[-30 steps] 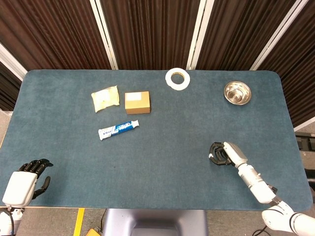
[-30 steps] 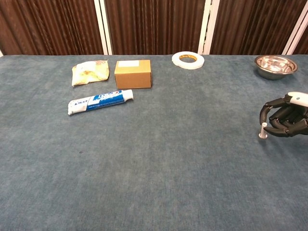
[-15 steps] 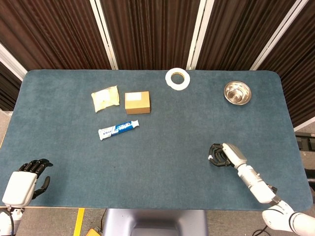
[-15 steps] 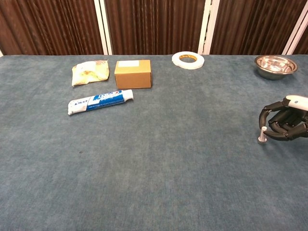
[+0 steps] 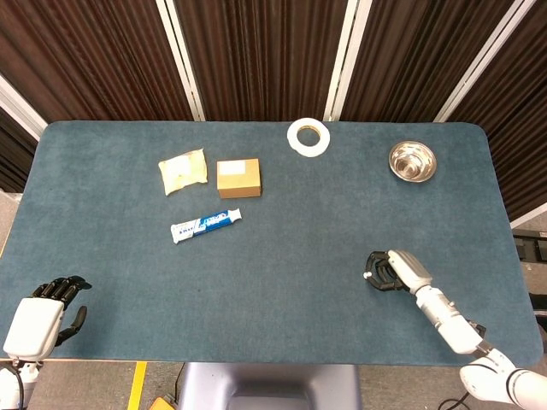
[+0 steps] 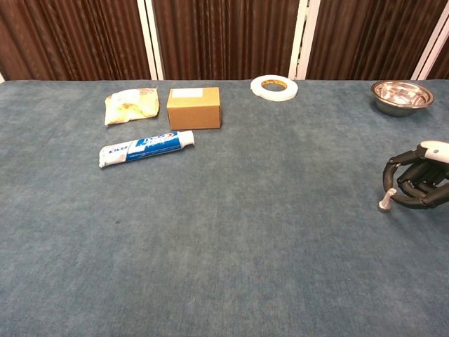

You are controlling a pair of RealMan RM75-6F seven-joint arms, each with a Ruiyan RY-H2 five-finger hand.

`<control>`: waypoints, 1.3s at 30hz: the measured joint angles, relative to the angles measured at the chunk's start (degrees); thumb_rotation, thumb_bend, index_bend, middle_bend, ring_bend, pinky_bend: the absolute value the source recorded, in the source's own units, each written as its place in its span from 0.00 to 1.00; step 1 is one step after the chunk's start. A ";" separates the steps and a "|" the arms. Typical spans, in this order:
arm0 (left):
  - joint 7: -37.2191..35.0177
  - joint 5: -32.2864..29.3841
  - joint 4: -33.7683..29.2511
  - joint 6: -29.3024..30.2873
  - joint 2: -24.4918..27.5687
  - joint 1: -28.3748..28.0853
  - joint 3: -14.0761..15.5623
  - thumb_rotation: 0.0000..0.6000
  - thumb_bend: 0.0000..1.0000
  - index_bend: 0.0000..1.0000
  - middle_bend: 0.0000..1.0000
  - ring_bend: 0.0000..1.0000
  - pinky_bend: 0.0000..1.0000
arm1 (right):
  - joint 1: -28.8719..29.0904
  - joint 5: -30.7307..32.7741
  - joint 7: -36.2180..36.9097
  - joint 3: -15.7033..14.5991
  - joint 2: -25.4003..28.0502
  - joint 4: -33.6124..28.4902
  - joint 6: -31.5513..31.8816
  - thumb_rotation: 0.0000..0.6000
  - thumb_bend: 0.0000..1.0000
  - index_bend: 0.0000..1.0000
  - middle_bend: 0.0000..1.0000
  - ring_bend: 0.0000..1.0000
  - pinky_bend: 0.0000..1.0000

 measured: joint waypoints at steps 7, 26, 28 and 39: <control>-0.12 -0.11 0.00 -0.19 0.04 -0.02 0.05 1.00 0.45 0.36 0.31 0.30 0.42 | -0.15 0.39 -3.10 0.02 1.05 -0.80 0.20 1.00 0.50 0.48 0.90 1.00 0.98; -0.59 0.04 0.07 -0.14 0.03 -0.06 0.07 1.00 0.45 0.35 0.31 0.30 0.42 | -7.12 2.12 -29.87 3.50 0.23 -3.18 19.28 1.00 0.13 0.34 0.60 0.55 0.70; -0.79 0.19 0.04 -0.11 0.08 -0.09 0.11 1.00 0.45 0.35 0.31 0.30 0.42 | -8.91 1.91 -33.12 4.04 -0.28 -3.63 24.21 1.00 0.13 0.37 0.51 0.41 0.66; -1.57 0.60 -0.18 1.24 0.61 0.32 -0.05 1.00 0.45 0.36 0.31 0.30 0.42 | -17.88 4.61 -45.68 4.46 2.85 -14.83 33.48 1.00 0.19 0.30 0.23 0.08 0.19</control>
